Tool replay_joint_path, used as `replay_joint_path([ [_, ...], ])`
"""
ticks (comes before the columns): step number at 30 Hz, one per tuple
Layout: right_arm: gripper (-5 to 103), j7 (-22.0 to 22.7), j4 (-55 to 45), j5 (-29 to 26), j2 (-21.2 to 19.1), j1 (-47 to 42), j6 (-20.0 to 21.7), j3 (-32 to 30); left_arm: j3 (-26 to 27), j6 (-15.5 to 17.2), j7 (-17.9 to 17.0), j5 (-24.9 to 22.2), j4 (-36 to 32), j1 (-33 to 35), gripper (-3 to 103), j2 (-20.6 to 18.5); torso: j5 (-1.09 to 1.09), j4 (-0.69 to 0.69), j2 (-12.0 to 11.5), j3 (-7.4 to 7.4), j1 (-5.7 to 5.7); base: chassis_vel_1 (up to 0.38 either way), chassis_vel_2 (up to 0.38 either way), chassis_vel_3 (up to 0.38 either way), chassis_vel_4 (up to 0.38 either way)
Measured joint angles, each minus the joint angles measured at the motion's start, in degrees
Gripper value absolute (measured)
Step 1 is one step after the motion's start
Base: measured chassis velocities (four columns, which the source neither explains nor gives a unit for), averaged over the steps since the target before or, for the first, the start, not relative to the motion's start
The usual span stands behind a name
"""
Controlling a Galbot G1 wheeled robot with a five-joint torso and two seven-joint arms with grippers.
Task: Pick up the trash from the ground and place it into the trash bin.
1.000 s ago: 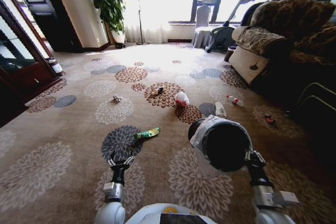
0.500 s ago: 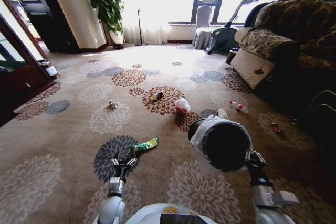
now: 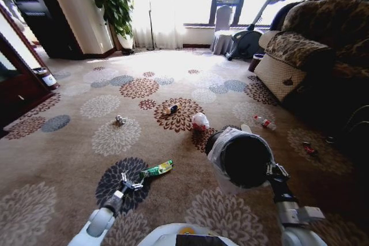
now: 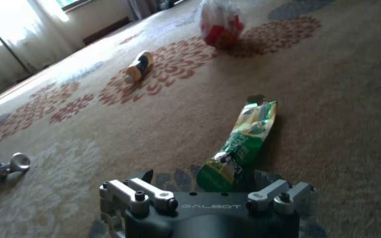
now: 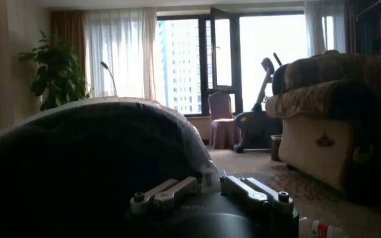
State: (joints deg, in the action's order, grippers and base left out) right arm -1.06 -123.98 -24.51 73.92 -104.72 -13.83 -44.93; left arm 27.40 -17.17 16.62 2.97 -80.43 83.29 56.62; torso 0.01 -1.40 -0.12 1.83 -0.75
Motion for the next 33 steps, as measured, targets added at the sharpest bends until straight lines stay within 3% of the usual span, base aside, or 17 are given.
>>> replay_joint_path([
  [2, 0, 0.0, 0.1, 0.5, 0.4, -0.2, 0.0, 0.0, -0.9, -4.1, 3.5, 1.0, 5.2, -3.4, 100, -0.9, -0.03, 0.03, 0.0, 0.02, -0.02, 0.0, 0.0, 0.0, 0.0],
  [7, 0, 0.0, 0.2, 1.6, 0.8, -0.3, 0.2, 0.1, -2.5, -7.4, 6.8, 0.9, 10.9, -8.0, 100, -0.7, -0.01, 0.03, 0.0, 0.01, -0.02, 0.0, 0.0, 0.0, 0.0],
  [12, 0, 0.0, -0.1, 2.3, 0.8, 0.1, 1.2, 0.1, -4.2, -8.6, 8.8, 0.4, 13.9, -11.0, 100, 0.7, -0.01, 0.02, 0.0, 0.02, -0.02, 0.0, 0.0, 0.0, 0.0],
  [22, 0, 0.0, -0.2, 3.5, 0.8, 0.5, 2.2, 0.5, -8.9, -8.7, 7.5, 0.0, 21.7, -19.7, 103, 5.4, 0.0, 0.02, 0.0, 0.02, -0.02, 0.0, 0.0, 0.0, 0.0],
  [25, 0, 0.0, -0.6, 3.6, 1.0, 0.4, 2.5, 0.4, -9.9, -7.5, 8.5, -0.8, 25.1, -23.2, 93, 8.1, -0.01, 0.05, 0.0, 0.02, -0.02, 0.0, 0.0, 0.0, 0.0],
  [33, 0, 0.0, -1.0, 3.4, 0.7, 0.5, 3.0, 0.1, -11.2, -4.9, 10.1, -3.2, 27.5, -23.7, 74, 9.1, 0.0, 0.01, 0.0, 0.02, -0.02, 0.0, 0.0, 0.0, 0.0],
])
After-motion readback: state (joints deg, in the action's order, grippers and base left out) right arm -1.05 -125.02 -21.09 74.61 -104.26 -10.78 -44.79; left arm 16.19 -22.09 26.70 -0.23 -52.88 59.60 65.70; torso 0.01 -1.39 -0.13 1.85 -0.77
